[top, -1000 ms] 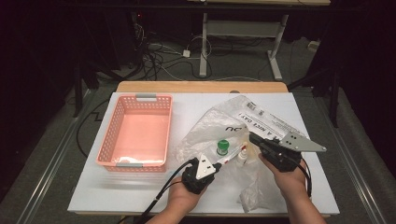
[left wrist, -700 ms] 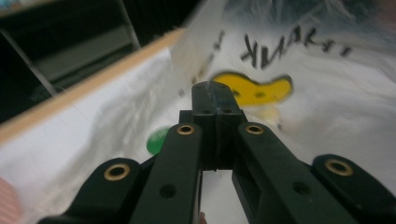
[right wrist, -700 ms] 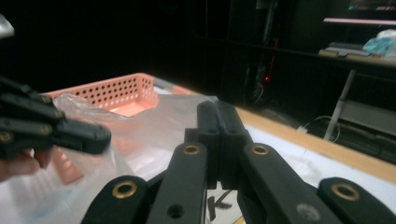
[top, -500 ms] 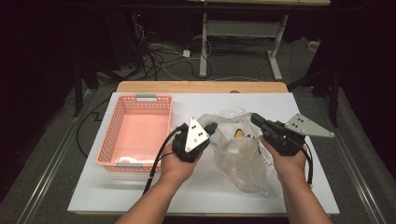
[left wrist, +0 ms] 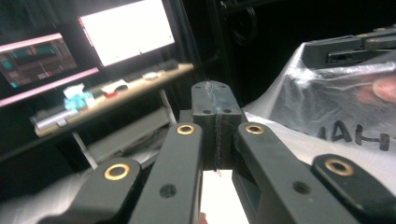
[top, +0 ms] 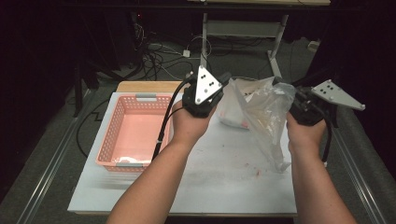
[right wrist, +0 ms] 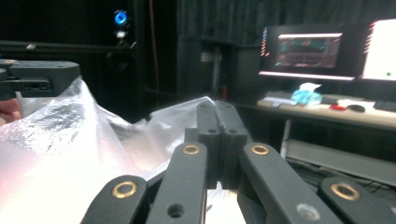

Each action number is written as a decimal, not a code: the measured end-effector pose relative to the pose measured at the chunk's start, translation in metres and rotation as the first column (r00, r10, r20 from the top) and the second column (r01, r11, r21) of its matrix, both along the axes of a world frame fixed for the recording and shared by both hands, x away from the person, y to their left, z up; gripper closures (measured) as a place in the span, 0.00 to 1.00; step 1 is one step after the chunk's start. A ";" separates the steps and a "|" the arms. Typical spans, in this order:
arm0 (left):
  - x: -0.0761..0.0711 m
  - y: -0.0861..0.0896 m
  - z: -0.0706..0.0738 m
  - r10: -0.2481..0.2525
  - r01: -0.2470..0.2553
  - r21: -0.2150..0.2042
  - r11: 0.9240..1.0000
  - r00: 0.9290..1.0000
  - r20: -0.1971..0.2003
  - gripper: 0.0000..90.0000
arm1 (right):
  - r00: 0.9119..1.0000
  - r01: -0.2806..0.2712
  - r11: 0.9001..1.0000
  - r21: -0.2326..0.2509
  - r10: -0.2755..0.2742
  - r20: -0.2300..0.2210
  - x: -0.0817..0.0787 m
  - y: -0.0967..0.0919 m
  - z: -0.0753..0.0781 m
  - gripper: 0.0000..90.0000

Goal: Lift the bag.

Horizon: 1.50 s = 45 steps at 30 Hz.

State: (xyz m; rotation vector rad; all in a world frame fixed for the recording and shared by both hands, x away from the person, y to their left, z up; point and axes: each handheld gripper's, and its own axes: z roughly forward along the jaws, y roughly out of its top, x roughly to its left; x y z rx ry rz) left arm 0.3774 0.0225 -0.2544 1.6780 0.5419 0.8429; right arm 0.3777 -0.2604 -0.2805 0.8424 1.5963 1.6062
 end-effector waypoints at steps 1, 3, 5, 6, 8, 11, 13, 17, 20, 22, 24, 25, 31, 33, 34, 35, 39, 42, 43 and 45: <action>0.003 -0.001 0.005 0.002 -0.002 -0.008 1.000 1.000 0.009 0.99 | 1.000 0.007 1.000 0.006 -0.007 0.004 0.001 -0.002 0.004 1.00; 0.009 -0.005 0.015 0.009 -0.009 -0.014 1.000 1.000 0.021 0.99 | 0.999 0.028 1.000 0.015 -0.028 0.018 0.005 -0.007 0.014 1.00; 0.016 -0.009 0.024 0.017 -0.016 -0.024 1.000 0.999 0.035 0.99 | 0.998 0.052 0.998 0.024 -0.053 0.033 0.008 -0.013 0.025 1.00; 0.019 -0.010 0.028 0.019 -0.018 -0.033 0.999 0.999 0.034 0.99 | 0.998 0.058 0.998 0.025 -0.059 0.039 0.010 -0.015 0.029 1.00; 0.026 -0.014 0.035 0.023 -0.022 -0.043 0.999 0.999 0.032 0.99 | 0.996 0.077 0.997 0.030 -0.078 0.051 0.013 -0.020 0.037 1.00; 0.034 -0.017 0.035 0.027 -0.026 -0.040 0.999 0.999 0.024 0.99 | 0.994 0.096 0.995 0.039 -0.098 0.054 0.017 -0.027 0.045 1.00; 0.038 -0.018 0.030 0.028 -0.028 -0.029 0.999 1.000 0.004 0.99 | 0.993 0.102 0.994 0.031 -0.103 0.049 0.019 -0.030 0.044 1.00; 0.043 -0.014 0.013 0.031 -0.032 -0.025 0.999 0.999 -0.035 0.98 | 0.994 0.107 0.994 0.007 -0.107 0.029 0.020 -0.029 0.029 1.00; 0.042 -0.011 0.001 0.030 -0.032 -0.022 0.999 0.998 -0.062 0.98 | 0.995 0.102 0.995 -0.004 -0.102 0.010 0.021 -0.029 0.017 1.00; 0.039 -0.009 -0.005 0.022 -0.023 -0.018 1.000 0.996 -0.082 0.91 | 0.995 0.097 0.995 -0.018 -0.097 -0.003 0.021 -0.027 0.012 1.00; 0.036 -0.005 -0.009 0.012 -0.015 -0.019 1.000 0.993 -0.116 0.82 | 0.996 0.091 0.995 -0.028 -0.091 -0.013 0.020 -0.026 0.008 1.00; 0.033 -0.002 -0.011 0.005 -0.008 -0.025 1.000 0.993 -0.121 0.78 | 0.996 0.091 0.995 -0.034 -0.092 -0.015 0.019 -0.026 0.006 1.00; 0.012 0.017 -0.028 -0.028 0.021 -0.041 0.999 0.980 -0.197 0.57 | 0.997 0.081 0.995 -0.052 -0.081 -0.016 0.012 -0.025 0.003 1.00; 0.004 0.020 -0.039 -0.033 0.025 -0.037 0.999 0.975 -0.218 0.55 | 0.997 0.069 0.996 -0.057 -0.070 -0.012 0.009 -0.025 0.004 0.95; 0.001 0.021 -0.045 -0.033 0.028 -0.025 0.999 0.972 -0.234 0.53 | 0.998 0.064 0.996 -0.059 -0.064 -0.013 0.007 -0.025 0.005 0.93; -0.002 0.023 -0.051 -0.041 0.036 -0.025 0.999 0.968 -0.248 0.52 | 0.998 0.058 0.997 -0.059 -0.059 -0.011 0.005 -0.025 0.007 0.90; -0.010 0.029 -0.075 -0.058 0.049 -0.035 0.998 0.950 -0.307 0.47 | 0.999 0.044 0.997 -0.068 -0.044 -0.001 -0.007 -0.026 0.012 0.81; -0.015 0.033 -0.091 -0.073 0.064 -0.036 0.997 0.932 -0.354 0.44 | 0.999 0.042 0.997 -0.057 -0.041 0.011 -0.017 -0.031 0.016 0.75; -0.017 0.033 -0.097 -0.077 0.069 -0.036 0.997 0.929 -0.361 0.43 | 0.999 0.039 0.998 -0.056 -0.039 0.013 -0.020 -0.032 0.016 0.74; -0.022 0.033 -0.108 -0.091 0.087 -0.027 0.996 0.921 -0.378 0.42 | 0.999 0.032 0.998 -0.062 -0.031 0.011 -0.026 -0.034 0.015 0.72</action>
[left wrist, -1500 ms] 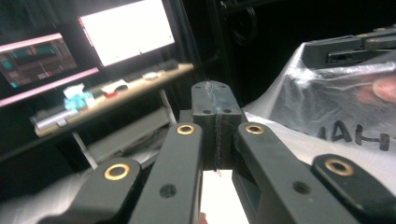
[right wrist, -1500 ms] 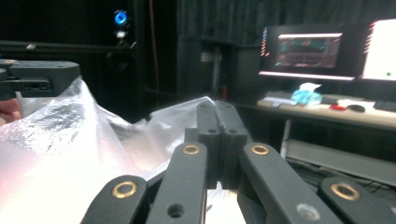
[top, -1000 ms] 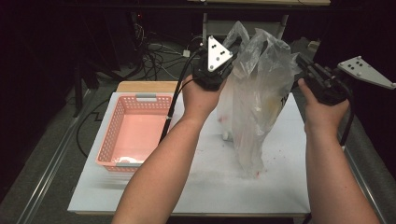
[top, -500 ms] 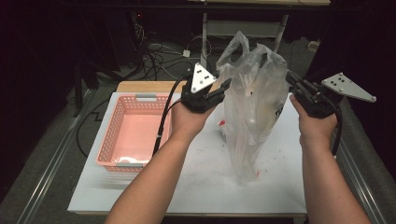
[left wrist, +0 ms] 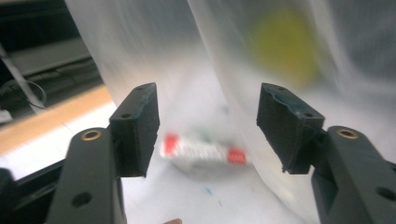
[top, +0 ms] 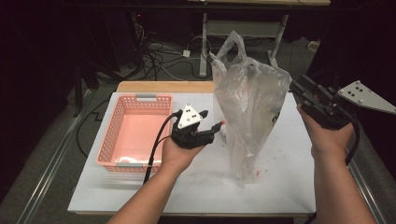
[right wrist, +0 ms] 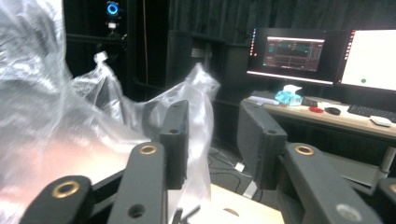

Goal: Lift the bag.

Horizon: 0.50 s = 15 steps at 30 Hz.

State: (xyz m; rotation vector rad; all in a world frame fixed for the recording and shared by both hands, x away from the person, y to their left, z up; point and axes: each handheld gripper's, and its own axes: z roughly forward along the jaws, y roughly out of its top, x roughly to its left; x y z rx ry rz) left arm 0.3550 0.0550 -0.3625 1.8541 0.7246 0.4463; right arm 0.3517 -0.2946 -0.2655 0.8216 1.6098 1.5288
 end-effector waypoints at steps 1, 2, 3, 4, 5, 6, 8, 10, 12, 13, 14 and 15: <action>-0.003 -0.001 -0.005 -0.008 0.008 0.014 1.000 1.000 -0.009 0.40 | 1.000 -0.005 1.000 -0.004 0.005 -0.005 -0.002 0.000 -0.001 0.70; -0.006 -0.001 -0.011 -0.017 0.017 0.008 1.000 1.000 -0.021 0.39 | 1.000 -0.008 1.000 -0.012 0.008 -0.010 -0.004 -0.001 -0.003 0.69; -0.007 0.000 -0.015 -0.020 0.020 0.001 1.000 0.999 -0.029 0.37 | 1.000 -0.008 1.000 -0.019 0.008 -0.011 -0.007 -0.001 -0.007 0.67; -0.009 0.000 -0.020 -0.022 0.021 -0.006 1.000 0.999 -0.040 0.36 | 1.000 -0.010 1.000 -0.019 0.010 -0.015 -0.009 -0.002 -0.009 0.66; -0.011 0.000 -0.024 -0.025 0.025 -0.011 1.000 0.998 -0.051 0.34 | 1.000 -0.012 1.000 -0.020 0.012 -0.018 -0.011 -0.003 -0.013 0.65; -0.012 0.000 -0.029 -0.029 0.028 -0.011 1.000 0.998 -0.064 0.32 | 1.000 -0.015 1.000 -0.022 0.014 -0.025 -0.012 -0.004 -0.016 0.63; -0.015 0.000 -0.037 -0.034 0.033 -0.016 0.999 0.996 -0.088 0.28 | 0.999 -0.024 0.999 -0.029 0.023 -0.040 -0.015 -0.005 -0.024 0.58; -0.019 0.001 -0.045 -0.037 0.035 -0.021 0.999 0.994 -0.102 0.23 | 0.998 -0.037 0.999 -0.033 0.035 -0.058 -0.018 -0.005 -0.033 0.52; -0.024 0.002 -0.052 -0.022 0.021 -0.015 1.000 0.994 -0.102 0.17 | 0.996 -0.048 0.998 -0.048 0.044 -0.080 -0.021 -0.005 -0.044 0.47; -0.025 0.003 -0.054 -0.020 0.019 -0.009 1.000 0.995 -0.096 0.16 | 0.994 -0.051 0.997 -0.052 0.046 -0.098 -0.023 -0.005 -0.051 0.45; -0.027 0.004 -0.057 -0.012 0.012 0.002 1.000 0.996 -0.086 0.16 | 0.992 -0.056 0.997 -0.059 0.048 -0.116 -0.024 -0.006 -0.058 0.44; -0.027 0.005 -0.059 -0.005 0.005 0.007 1.000 0.996 -0.085 0.16 | 0.990 -0.060 0.996 -0.072 0.050 -0.132 -0.025 -0.006 -0.066 0.41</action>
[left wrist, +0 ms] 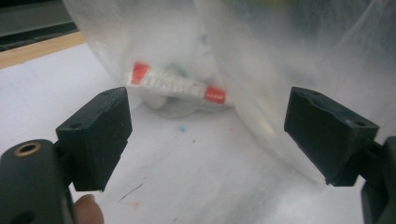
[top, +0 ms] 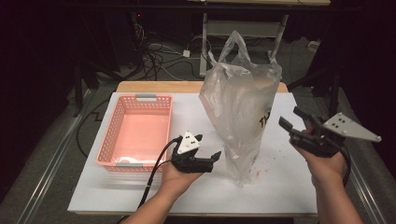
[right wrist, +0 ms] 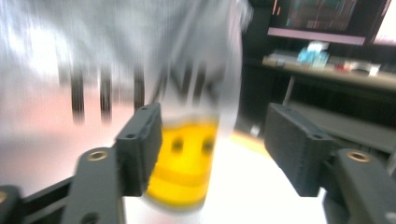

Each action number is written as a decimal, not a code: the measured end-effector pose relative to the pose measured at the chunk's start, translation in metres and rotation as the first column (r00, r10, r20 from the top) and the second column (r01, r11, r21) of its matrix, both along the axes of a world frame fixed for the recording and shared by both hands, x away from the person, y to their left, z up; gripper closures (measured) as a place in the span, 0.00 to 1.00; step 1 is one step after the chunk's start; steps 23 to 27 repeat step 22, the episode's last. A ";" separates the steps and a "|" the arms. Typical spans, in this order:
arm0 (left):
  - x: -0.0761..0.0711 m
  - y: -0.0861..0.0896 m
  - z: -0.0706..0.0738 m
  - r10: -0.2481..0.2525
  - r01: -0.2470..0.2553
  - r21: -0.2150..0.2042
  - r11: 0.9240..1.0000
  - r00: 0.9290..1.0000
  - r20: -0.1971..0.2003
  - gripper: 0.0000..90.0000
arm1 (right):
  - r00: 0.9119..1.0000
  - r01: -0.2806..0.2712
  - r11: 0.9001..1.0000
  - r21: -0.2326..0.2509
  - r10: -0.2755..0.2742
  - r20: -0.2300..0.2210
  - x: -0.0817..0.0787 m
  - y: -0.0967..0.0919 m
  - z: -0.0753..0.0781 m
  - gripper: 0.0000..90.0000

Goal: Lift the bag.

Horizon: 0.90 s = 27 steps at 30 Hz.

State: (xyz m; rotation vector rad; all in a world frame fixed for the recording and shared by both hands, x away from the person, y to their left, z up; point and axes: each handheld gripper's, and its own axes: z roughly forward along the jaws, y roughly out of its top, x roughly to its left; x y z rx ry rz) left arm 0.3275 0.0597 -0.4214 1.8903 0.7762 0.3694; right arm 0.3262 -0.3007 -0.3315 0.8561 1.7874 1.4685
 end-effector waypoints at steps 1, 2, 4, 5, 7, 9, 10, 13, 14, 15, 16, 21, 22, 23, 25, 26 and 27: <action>0.000 0.001 -0.002 -0.002 0.002 -0.001 1.000 1.000 -0.009 0.16 | 1.000 0.003 1.000 -0.005 -0.003 -0.024 -0.001 0.000 -0.009 0.39; 0.000 0.001 -0.004 -0.003 0.004 0.004 1.000 1.000 -0.017 0.16 | 0.999 0.003 1.000 -0.010 -0.003 -0.046 -0.002 -0.001 -0.018 0.37; -0.002 0.001 -0.006 -0.004 0.005 0.021 1.000 1.000 -0.025 0.10 | 0.995 0.003 1.000 -0.023 -0.005 -0.095 -0.004 -0.002 -0.037 0.31; -0.004 0.001 -0.008 -0.007 0.007 0.025 1.000 1.000 -0.024 0.08 | 0.993 0.008 1.000 -0.023 -0.011 -0.119 -0.005 -0.003 -0.046 0.28; -0.007 0.001 -0.011 -0.013 0.013 0.025 1.000 1.000 -0.011 0.07 | 0.987 0.010 1.000 -0.016 -0.013 -0.162 -0.007 -0.005 -0.062 0.23; -0.008 0.001 -0.015 -0.013 0.014 0.029 0.999 1.000 -0.010 0.02 | 0.982 0.011 0.999 -0.031 -0.017 -0.188 -0.008 -0.006 -0.076 0.18; -0.009 0.001 -0.017 -0.014 0.014 0.025 1.000 1.000 -0.014 0.00 | 0.980 0.009 1.000 -0.028 -0.014 -0.200 -0.009 -0.006 -0.083 0.17; -0.011 0.001 -0.021 -0.013 0.013 0.016 1.000 1.000 -0.022 0.00 | 0.971 0.014 1.000 -0.019 -0.018 -0.240 -0.009 -0.008 -0.098 0.05; -0.012 0.001 -0.023 -0.013 0.014 0.016 1.000 1.000 -0.020 0.00 | 0.969 0.019 1.000 -0.024 -0.024 -0.247 -0.009 -0.008 -0.102 0.02; -0.012 0.001 -0.025 -0.016 0.016 0.018 1.000 1.000 -0.024 0.00 | 0.966 0.030 0.999 -0.021 -0.034 -0.256 -0.008 -0.008 -0.105 0.00; -0.012 0.001 -0.026 -0.017 0.018 0.018 1.000 0.999 -0.029 0.00 | 0.965 0.035 0.999 -0.022 -0.039 -0.259 -0.009 -0.008 -0.108 0.00; -0.009 0.002 -0.034 0.001 0.001 0.036 0.999 0.999 -0.045 0.00 | 0.969 0.034 0.999 -0.042 -0.044 -0.245 -0.010 -0.006 -0.112 0.00; -0.009 0.002 -0.036 0.004 -0.002 0.038 0.999 0.999 -0.051 0.00 | 0.970 0.030 0.998 -0.047 -0.040 -0.238 -0.010 -0.006 -0.112 0.00; -0.009 0.002 -0.036 0.004 -0.002 0.038 0.999 0.999 -0.051 0.00 | 0.970 0.030 0.998 -0.047 -0.040 -0.238 -0.010 -0.006 -0.112 0.00; -0.009 0.002 -0.036 0.004 -0.002 0.038 0.999 0.999 -0.051 0.00 | 0.970 0.030 0.998 -0.047 -0.040 -0.238 -0.010 -0.006 -0.112 0.00; -0.009 0.002 -0.036 0.004 -0.002 0.038 0.999 0.999 -0.051 0.00 | 0.970 0.030 0.998 -0.047 -0.040 -0.238 -0.010 -0.006 -0.112 0.00; -0.009 0.002 -0.036 0.004 -0.002 0.038 0.999 0.999 -0.051 0.00 | 0.970 0.030 0.998 -0.047 -0.040 -0.238 -0.010 -0.006 -0.112 0.00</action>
